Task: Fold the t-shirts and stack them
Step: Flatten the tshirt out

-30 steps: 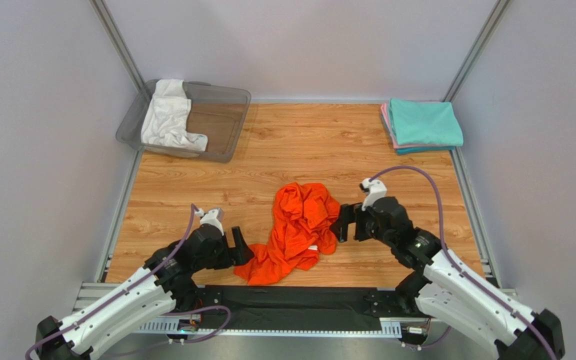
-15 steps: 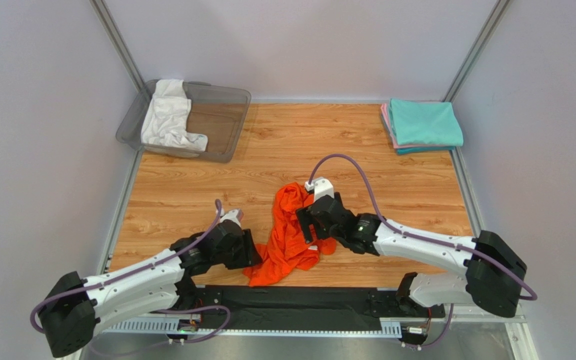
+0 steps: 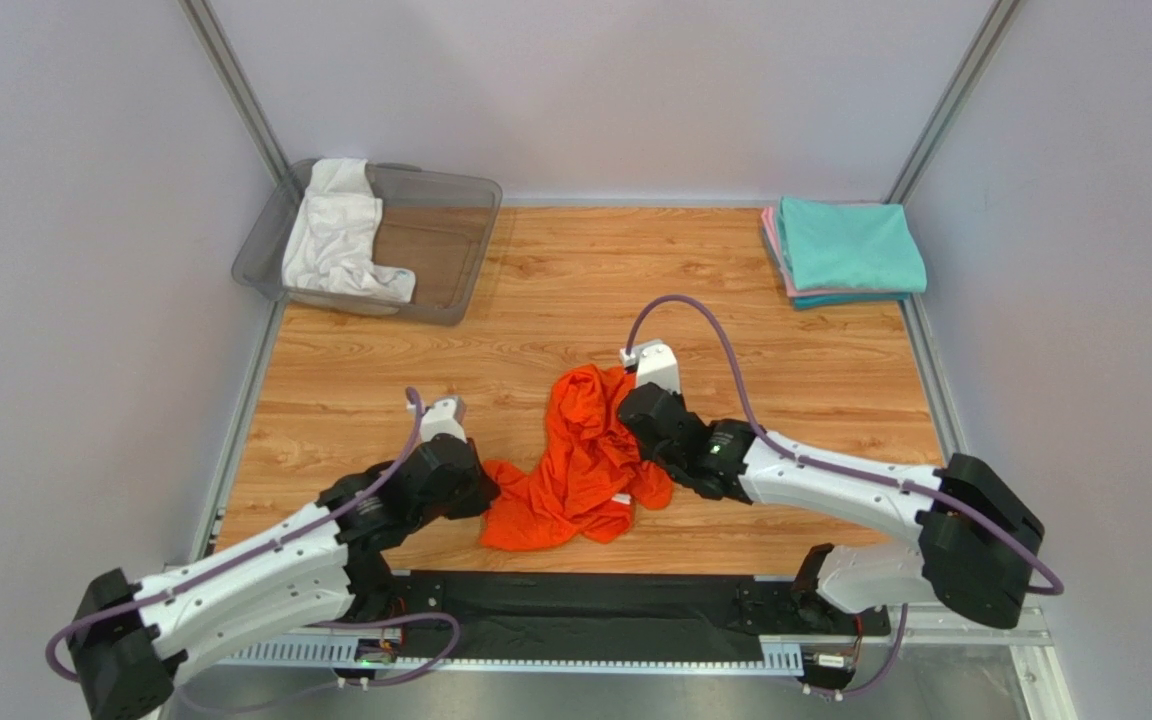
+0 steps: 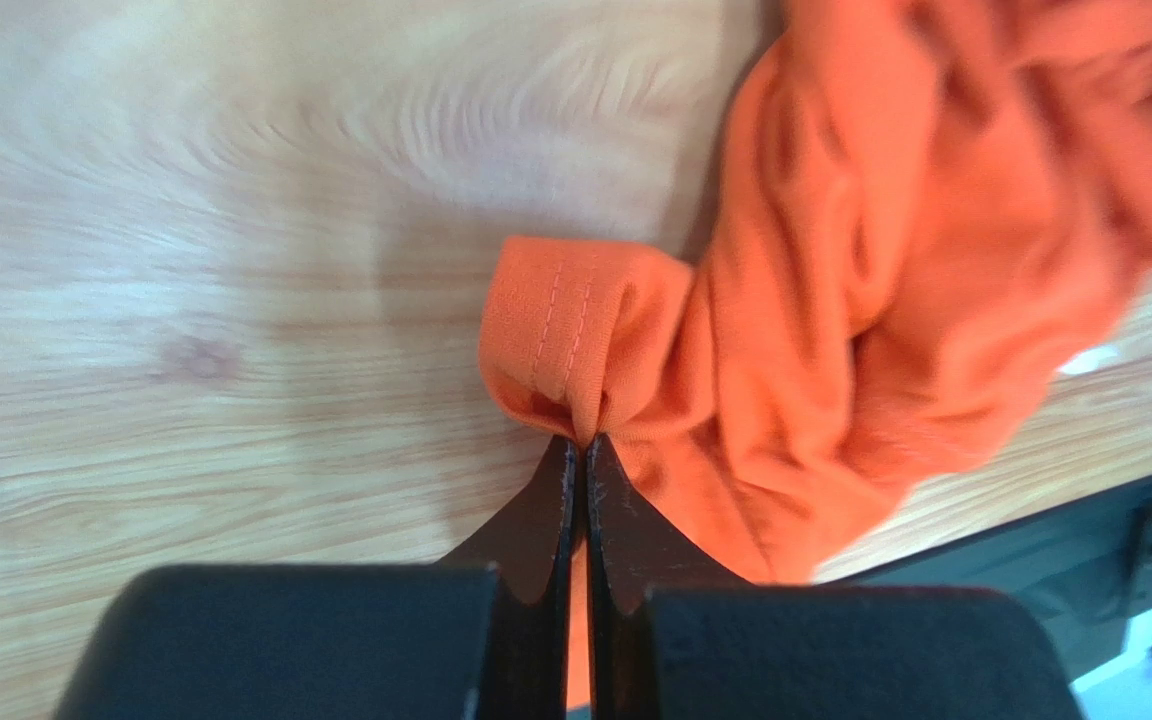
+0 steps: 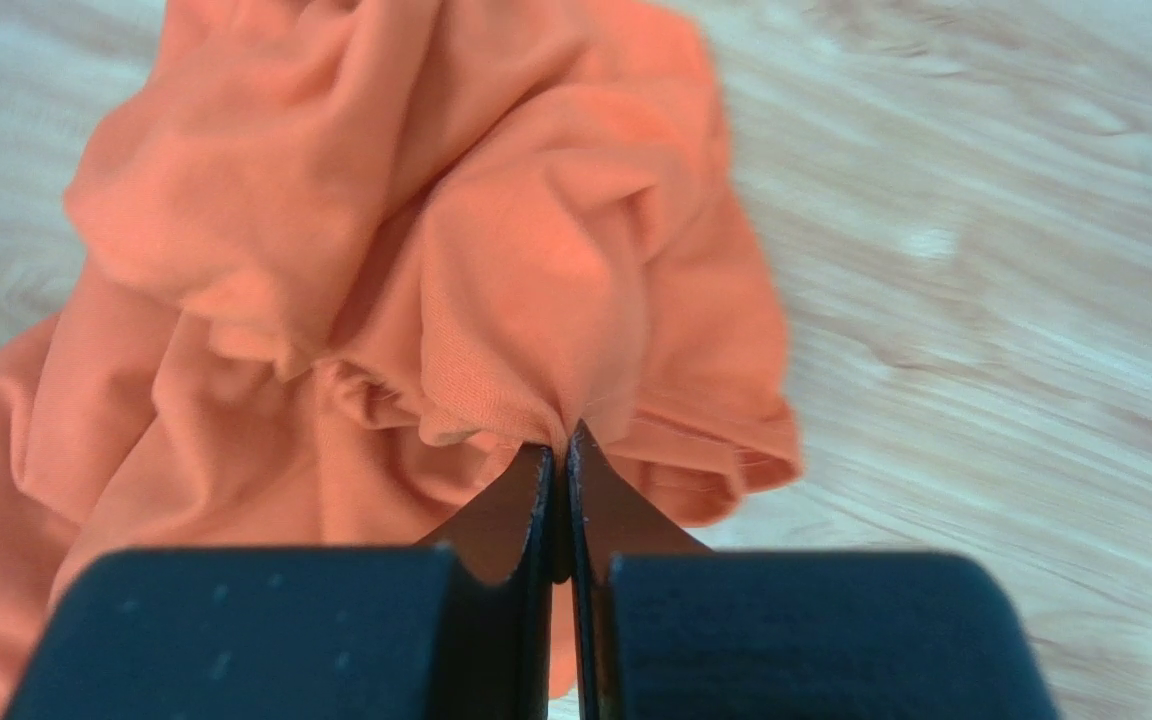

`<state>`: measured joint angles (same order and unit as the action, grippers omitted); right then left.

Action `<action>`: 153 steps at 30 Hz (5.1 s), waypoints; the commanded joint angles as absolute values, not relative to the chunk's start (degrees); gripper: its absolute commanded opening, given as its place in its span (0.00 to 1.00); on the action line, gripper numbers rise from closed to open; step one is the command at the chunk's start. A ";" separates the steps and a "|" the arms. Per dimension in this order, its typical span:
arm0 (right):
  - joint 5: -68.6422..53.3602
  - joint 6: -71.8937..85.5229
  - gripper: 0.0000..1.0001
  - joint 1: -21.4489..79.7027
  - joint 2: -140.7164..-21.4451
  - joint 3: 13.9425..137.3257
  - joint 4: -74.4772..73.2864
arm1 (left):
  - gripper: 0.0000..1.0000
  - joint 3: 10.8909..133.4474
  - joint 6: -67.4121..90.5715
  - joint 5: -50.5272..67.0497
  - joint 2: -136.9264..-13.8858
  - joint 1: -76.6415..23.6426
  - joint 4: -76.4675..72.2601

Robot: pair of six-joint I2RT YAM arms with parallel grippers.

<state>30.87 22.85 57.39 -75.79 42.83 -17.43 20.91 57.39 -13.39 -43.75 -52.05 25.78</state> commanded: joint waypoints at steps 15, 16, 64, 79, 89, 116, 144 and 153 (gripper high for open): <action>39.12 13.19 0.00 53.70 -39.21 65.38 -40.51 | 0.00 59.75 30.79 -37.89 -21.89 -52.12 34.64; 38.33 12.84 0.00 53.70 -37.98 67.48 -41.47 | 0.00 62.29 29.37 -35.36 -21.28 -52.12 32.45; 18.29 18.37 0.00 16.44 -66.98 46.41 -26.81 | 1.00 49.14 36.73 -17.93 -62.53 -31.45 29.44; 16.35 18.81 0.00 15.47 -63.46 42.71 -27.51 | 1.00 38.58 52.30 -14.50 -63.61 -71.88 27.42; 15.56 18.72 0.00 14.94 -63.10 41.84 -27.16 | 0.91 43.42 54.76 -15.04 -77.60 -74.62 28.92; 10.99 18.28 0.00 14.50 -55.03 42.27 -29.17 | 0.00 46.93 58.11 -44.44 -66.29 -71.81 45.61; -6.32 14.33 0.00 14.59 -34.98 82.25 -48.51 | 0.00 71.80 13.98 -33.50 -31.55 -71.81 27.07; -10.02 13.89 0.00 14.59 -31.55 94.04 -53.70 | 0.00 78.31 17.13 -14.07 -30.85 -71.81 29.00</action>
